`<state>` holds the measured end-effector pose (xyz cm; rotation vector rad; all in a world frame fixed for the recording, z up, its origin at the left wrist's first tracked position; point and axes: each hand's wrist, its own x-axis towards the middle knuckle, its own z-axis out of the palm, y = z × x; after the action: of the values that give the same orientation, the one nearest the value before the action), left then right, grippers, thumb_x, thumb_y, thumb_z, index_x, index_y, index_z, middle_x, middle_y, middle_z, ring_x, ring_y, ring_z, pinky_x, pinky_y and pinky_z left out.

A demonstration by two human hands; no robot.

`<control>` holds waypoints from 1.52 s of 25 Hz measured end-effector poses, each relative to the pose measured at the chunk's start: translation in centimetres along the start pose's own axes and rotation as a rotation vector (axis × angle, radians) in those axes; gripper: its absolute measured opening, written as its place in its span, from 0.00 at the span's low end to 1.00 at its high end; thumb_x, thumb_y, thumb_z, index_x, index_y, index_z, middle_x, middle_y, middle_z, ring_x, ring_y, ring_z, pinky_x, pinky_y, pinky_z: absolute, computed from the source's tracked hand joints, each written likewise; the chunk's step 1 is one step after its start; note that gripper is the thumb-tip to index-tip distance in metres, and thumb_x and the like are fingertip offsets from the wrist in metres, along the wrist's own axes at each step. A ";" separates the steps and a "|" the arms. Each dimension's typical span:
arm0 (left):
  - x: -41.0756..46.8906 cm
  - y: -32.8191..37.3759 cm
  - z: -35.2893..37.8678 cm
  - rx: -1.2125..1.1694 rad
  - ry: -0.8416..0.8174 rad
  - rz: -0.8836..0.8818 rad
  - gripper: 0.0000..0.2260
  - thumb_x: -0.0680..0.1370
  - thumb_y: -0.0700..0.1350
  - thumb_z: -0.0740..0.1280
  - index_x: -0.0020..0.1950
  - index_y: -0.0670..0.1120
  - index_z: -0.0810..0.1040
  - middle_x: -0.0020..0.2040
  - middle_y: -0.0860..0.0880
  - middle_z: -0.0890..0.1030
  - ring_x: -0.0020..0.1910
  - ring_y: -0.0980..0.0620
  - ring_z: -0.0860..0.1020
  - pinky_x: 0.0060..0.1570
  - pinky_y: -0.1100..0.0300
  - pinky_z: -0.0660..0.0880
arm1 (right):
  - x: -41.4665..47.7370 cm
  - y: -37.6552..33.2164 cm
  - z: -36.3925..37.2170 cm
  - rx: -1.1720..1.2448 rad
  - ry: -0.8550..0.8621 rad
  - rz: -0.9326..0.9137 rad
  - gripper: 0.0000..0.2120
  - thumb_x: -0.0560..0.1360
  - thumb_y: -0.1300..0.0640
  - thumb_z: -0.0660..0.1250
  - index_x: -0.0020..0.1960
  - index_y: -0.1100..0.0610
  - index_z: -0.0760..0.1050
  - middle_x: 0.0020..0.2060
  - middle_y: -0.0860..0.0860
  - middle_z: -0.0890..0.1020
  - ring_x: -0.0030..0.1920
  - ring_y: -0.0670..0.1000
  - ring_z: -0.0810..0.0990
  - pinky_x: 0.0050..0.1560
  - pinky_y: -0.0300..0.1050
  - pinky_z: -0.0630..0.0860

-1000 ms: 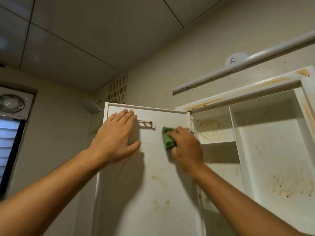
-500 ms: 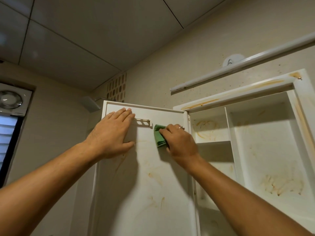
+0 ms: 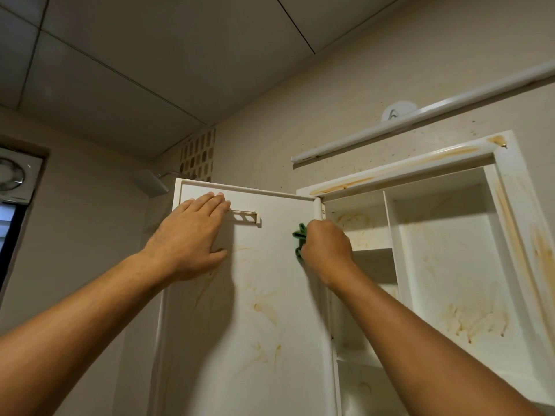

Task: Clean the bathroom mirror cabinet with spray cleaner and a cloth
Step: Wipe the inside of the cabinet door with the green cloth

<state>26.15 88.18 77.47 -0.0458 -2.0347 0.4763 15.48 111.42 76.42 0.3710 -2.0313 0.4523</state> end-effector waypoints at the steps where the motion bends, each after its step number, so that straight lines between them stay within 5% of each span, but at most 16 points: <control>1: 0.0 0.0 0.0 0.000 -0.002 -0.001 0.42 0.80 0.64 0.63 0.85 0.48 0.44 0.85 0.48 0.46 0.83 0.49 0.46 0.79 0.53 0.43 | -0.4 0.3 -0.7 -0.001 -0.079 -0.018 0.01 0.78 0.60 0.66 0.48 0.57 0.76 0.42 0.52 0.78 0.40 0.53 0.77 0.40 0.48 0.76; 3: 0.0 -0.1 -0.1 -0.016 -0.011 -0.001 0.43 0.80 0.63 0.64 0.85 0.48 0.45 0.85 0.48 0.47 0.83 0.49 0.46 0.79 0.52 0.43 | 0.2 1.1 -2.2 0.039 -0.077 -0.010 0.01 0.76 0.58 0.68 0.47 0.56 0.77 0.40 0.51 0.80 0.40 0.53 0.80 0.42 0.50 0.81; 6: 0.0 0.1 -0.1 -0.012 -0.007 0.002 0.43 0.80 0.63 0.65 0.85 0.48 0.44 0.85 0.47 0.47 0.83 0.48 0.46 0.79 0.52 0.43 | 2.9 1.9 -3.3 0.084 0.144 -0.021 0.07 0.75 0.62 0.67 0.51 0.54 0.81 0.44 0.51 0.81 0.44 0.56 0.81 0.44 0.52 0.82; 10: 0.0 0.0 -0.1 0.012 -0.013 0.008 0.43 0.80 0.63 0.64 0.84 0.48 0.43 0.85 0.48 0.46 0.83 0.49 0.45 0.79 0.52 0.43 | 1.7 1.1 -1.1 0.002 0.101 -0.029 0.06 0.77 0.64 0.66 0.53 0.59 0.79 0.50 0.55 0.78 0.46 0.58 0.79 0.44 0.52 0.78; 14: -0.1 -0.4 -0.3 -0.006 -0.019 0.020 0.43 0.80 0.62 0.64 0.84 0.48 0.43 0.85 0.47 0.46 0.83 0.49 0.46 0.79 0.52 0.43 | -2.3 0.9 0.0 0.038 -0.073 0.009 0.02 0.77 0.61 0.66 0.45 0.57 0.75 0.42 0.53 0.78 0.40 0.54 0.78 0.39 0.48 0.76; 16: -0.1 -0.5 -0.4 0.004 -0.020 0.023 0.43 0.80 0.63 0.64 0.84 0.48 0.43 0.85 0.47 0.46 0.83 0.48 0.46 0.78 0.53 0.42 | -0.5 1.6 -1.4 0.079 -0.027 0.046 0.03 0.77 0.60 0.68 0.44 0.56 0.77 0.38 0.51 0.79 0.39 0.54 0.80 0.38 0.47 0.78; 21: -0.3 -0.8 -0.1 -0.023 -0.014 0.056 0.44 0.80 0.63 0.64 0.84 0.47 0.42 0.85 0.47 0.45 0.83 0.48 0.45 0.77 0.54 0.41 | 0.1 0.3 0.1 0.042 0.100 -0.007 0.12 0.77 0.66 0.64 0.57 0.57 0.79 0.53 0.55 0.77 0.51 0.59 0.79 0.50 0.56 0.80; 25: -1.2 -2.7 -0.8 -0.041 0.000 0.168 0.42 0.80 0.57 0.66 0.85 0.48 0.44 0.85 0.48 0.48 0.83 0.50 0.48 0.79 0.54 0.42 | -3.9 -1.4 3.9 0.249 0.213 0.244 0.19 0.75 0.65 0.67 0.65 0.54 0.79 0.54 0.53 0.77 0.54 0.58 0.77 0.52 0.54 0.79; 27: -1.9 -4.6 -1.4 -0.051 0.024 0.203 0.41 0.80 0.53 0.67 0.85 0.49 0.46 0.84 0.48 0.53 0.83 0.50 0.51 0.81 0.53 0.44 | -4.6 -5.4 4.5 0.321 0.290 0.105 0.26 0.71 0.67 0.67 0.67 0.53 0.79 0.55 0.52 0.79 0.54 0.58 0.76 0.51 0.52 0.76; 30: -2.9 -7.4 -1.9 -0.050 0.009 0.223 0.39 0.80 0.51 0.66 0.85 0.49 0.46 0.84 0.49 0.54 0.83 0.53 0.48 0.80 0.53 0.44 | -5.5 -9.5 5.1 0.169 0.307 -0.519 0.25 0.66 0.62 0.69 0.63 0.53 0.82 0.54 0.51 0.83 0.50 0.58 0.77 0.48 0.50 0.74; 31: -3.3 -8.1 -1.9 -0.062 0.001 0.241 0.39 0.80 0.51 0.66 0.85 0.50 0.46 0.84 0.50 0.53 0.82 0.55 0.46 0.79 0.56 0.44 | -4.9 -9.0 4.7 0.123 0.315 -0.601 0.25 0.66 0.61 0.70 0.63 0.52 0.82 0.55 0.50 0.83 0.50 0.58 0.78 0.48 0.51 0.75; 35: -4.3 -9.9 -1.3 -0.127 0.012 0.300 0.41 0.79 0.52 0.67 0.85 0.51 0.44 0.84 0.51 0.48 0.81 0.59 0.42 0.76 0.60 0.45 | -4.4 -10.8 4.1 0.343 0.377 -0.019 0.25 0.68 0.67 0.66 0.63 0.53 0.83 0.57 0.50 0.83 0.56 0.58 0.78 0.53 0.50 0.75; 38: -4.7 -11.5 -0.4 -0.157 0.004 0.328 0.43 0.77 0.54 0.66 0.85 0.52 0.43 0.84 0.51 0.46 0.82 0.57 0.43 0.78 0.58 0.48 | -6.1 -14.9 4.5 0.192 0.330 -0.542 0.19 0.73 0.60 0.66 0.63 0.56 0.82 0.56 0.53 0.84 0.53 0.57 0.80 0.51 0.50 0.77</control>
<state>30.71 76.63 77.70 -0.4810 -2.0650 0.5161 21.43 96.62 71.47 0.8761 -1.4926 0.3405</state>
